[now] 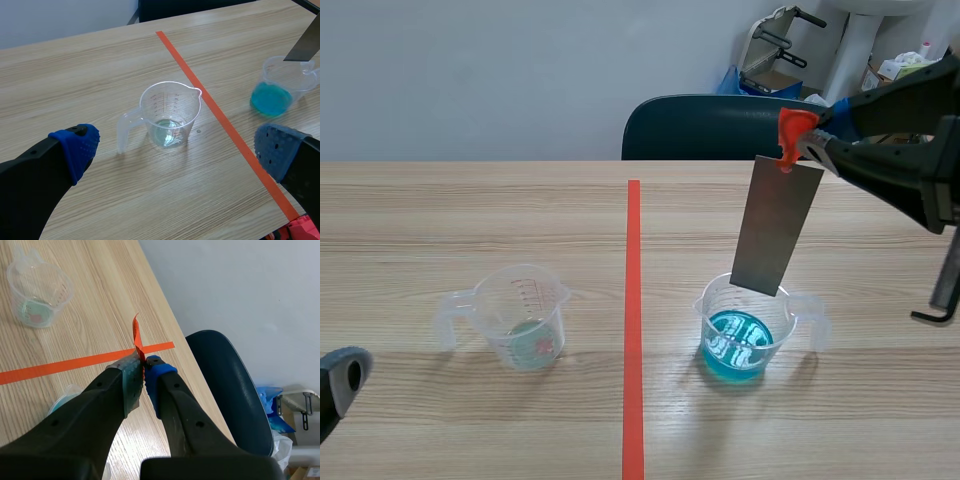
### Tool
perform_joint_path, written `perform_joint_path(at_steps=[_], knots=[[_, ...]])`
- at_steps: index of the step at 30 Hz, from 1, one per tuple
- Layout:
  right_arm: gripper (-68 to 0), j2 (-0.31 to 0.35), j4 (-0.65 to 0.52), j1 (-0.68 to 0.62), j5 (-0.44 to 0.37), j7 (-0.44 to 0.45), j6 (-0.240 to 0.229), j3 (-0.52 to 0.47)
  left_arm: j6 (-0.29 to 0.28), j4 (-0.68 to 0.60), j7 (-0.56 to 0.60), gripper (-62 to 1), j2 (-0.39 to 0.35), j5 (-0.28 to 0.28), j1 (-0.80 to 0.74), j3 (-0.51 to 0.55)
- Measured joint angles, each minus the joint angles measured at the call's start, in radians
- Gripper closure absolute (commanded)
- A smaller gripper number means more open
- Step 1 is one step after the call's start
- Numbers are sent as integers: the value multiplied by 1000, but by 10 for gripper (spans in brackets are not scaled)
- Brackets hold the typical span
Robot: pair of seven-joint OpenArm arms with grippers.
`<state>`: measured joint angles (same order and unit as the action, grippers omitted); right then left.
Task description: Do the redox reaction experiment
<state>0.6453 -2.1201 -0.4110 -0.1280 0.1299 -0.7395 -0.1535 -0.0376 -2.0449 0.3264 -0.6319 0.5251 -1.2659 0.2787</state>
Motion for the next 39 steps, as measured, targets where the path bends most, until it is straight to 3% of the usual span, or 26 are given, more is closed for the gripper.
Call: perform_joint_path(at_steps=[13, 26, 39], knots=[[-8, 0, 0, 24, 0, -8, 0, 26, 0, 0, 0, -623, 0, 0, 0, 0], [-8, -9, 0, 271, -8, -93, 0, 310, 0, 0, 0, -623, 0, 0, 0, 0], [-8, -151, 50, 520, -11, -224, 0, 632, 0, 0, 0, -623, 0, 0, 0, 0]])
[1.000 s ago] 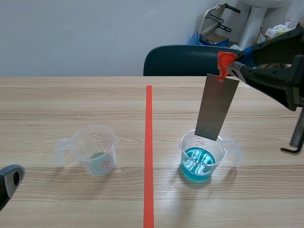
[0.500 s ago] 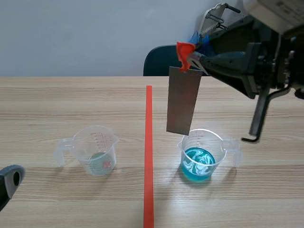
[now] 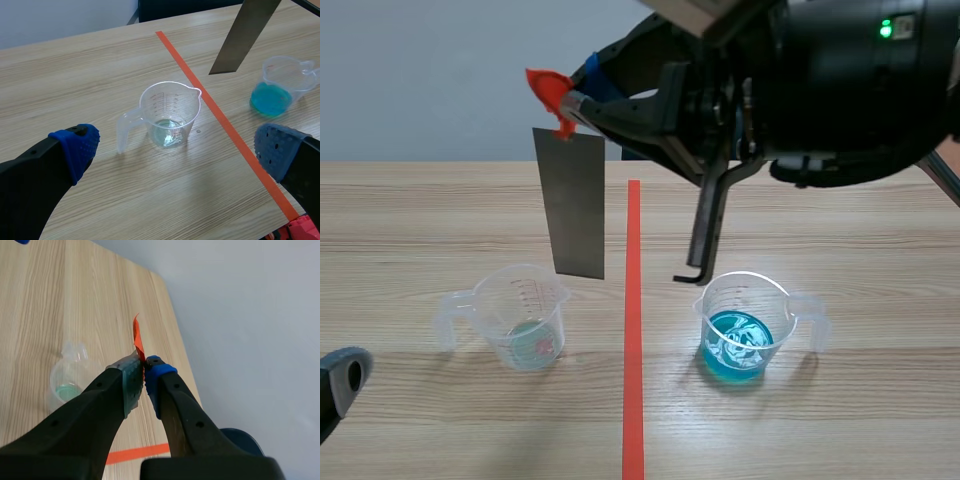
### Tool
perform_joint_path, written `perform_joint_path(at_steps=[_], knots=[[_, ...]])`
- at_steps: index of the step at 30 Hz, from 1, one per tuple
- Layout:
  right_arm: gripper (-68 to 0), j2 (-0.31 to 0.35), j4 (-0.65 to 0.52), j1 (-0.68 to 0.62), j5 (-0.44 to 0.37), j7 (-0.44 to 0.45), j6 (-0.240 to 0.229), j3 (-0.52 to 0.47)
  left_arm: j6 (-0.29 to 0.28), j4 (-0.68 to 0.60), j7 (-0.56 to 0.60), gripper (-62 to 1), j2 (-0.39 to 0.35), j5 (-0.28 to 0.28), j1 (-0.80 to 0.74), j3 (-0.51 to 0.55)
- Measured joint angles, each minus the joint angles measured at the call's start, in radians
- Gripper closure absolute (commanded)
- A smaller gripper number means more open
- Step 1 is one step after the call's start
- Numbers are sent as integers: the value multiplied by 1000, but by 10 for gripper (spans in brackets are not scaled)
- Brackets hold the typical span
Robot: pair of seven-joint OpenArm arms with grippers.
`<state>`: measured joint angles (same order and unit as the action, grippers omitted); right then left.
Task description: Do the redox reaction experiment
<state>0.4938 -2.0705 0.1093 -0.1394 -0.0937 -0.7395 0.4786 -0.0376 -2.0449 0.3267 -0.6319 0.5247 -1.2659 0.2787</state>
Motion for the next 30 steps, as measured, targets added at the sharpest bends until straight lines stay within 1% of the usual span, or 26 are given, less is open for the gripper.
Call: perform_joint_path(at_steps=[2, 9, 12, 18, 21, 24, 30], knots=[[-8, -21, 27, 35, 0, -21, 0, 40, 0, 0, 0, -623, 0, 0, 0, 0], [-8, -92, 119, 137, 0, -43, 0, 145, 0, 0, 0, -623, 0, -11, 0, 0], [-8, -123, 151, 172, 0, -66, 0, 178, 0, 0, 0, -623, 0, -11, 0, 0], [-8, -182, 227, 220, 0, -84, 0, 229, 0, 0, 8, -623, 0, -11, 0, 0], [-8, -204, 241, 234, -5, -92, 0, 241, 0, 0, 7, -623, 0, -11, 0, 0], [-8, -211, 243, 245, -26, -92, 0, 254, 0, 0, 7, -623, 0, -11, 0, 0], [-8, -219, 243, 247, -26, -105, 0, 264, 0, 0, 7, -623, 0, -11, 0, 0]])
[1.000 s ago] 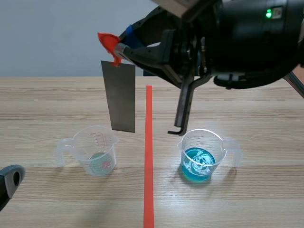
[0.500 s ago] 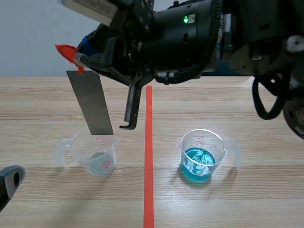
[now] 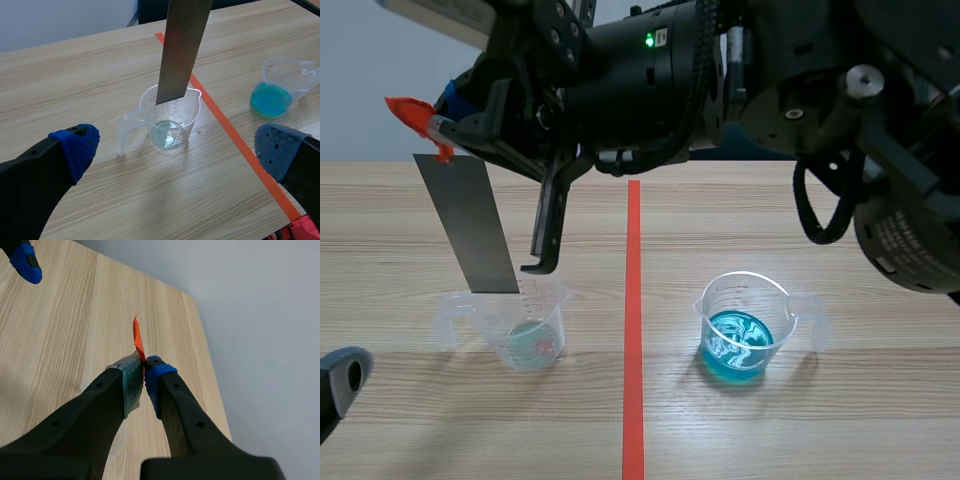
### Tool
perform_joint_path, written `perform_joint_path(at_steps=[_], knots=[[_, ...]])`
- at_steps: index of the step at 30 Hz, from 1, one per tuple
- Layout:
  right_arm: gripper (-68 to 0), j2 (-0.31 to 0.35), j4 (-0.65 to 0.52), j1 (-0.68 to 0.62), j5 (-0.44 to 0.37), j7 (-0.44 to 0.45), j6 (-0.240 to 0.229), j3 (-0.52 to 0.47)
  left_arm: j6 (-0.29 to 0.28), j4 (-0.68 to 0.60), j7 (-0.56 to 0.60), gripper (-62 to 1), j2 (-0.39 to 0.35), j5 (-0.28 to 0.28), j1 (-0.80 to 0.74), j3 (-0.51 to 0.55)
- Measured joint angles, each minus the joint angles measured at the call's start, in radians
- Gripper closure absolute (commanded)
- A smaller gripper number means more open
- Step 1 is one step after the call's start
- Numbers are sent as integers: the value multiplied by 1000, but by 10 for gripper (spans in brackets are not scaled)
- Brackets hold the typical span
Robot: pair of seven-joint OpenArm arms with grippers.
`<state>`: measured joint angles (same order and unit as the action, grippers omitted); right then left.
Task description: Do the redox reaction experiment
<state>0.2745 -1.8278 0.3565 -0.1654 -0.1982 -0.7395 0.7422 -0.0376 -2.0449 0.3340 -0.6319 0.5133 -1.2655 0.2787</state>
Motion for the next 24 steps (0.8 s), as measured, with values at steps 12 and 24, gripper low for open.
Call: perform_joint_path(at_steps=[12, 24], knots=[[-8, 0, 0, 0, 0, -13, 0, 0, 0, 0, 0, -623, 0, 0, 0, 0], [-8, 0, 0, 0, 0, -13, 0, 0, 0, 0, 0, -623, 0, 0, 0, 0]])
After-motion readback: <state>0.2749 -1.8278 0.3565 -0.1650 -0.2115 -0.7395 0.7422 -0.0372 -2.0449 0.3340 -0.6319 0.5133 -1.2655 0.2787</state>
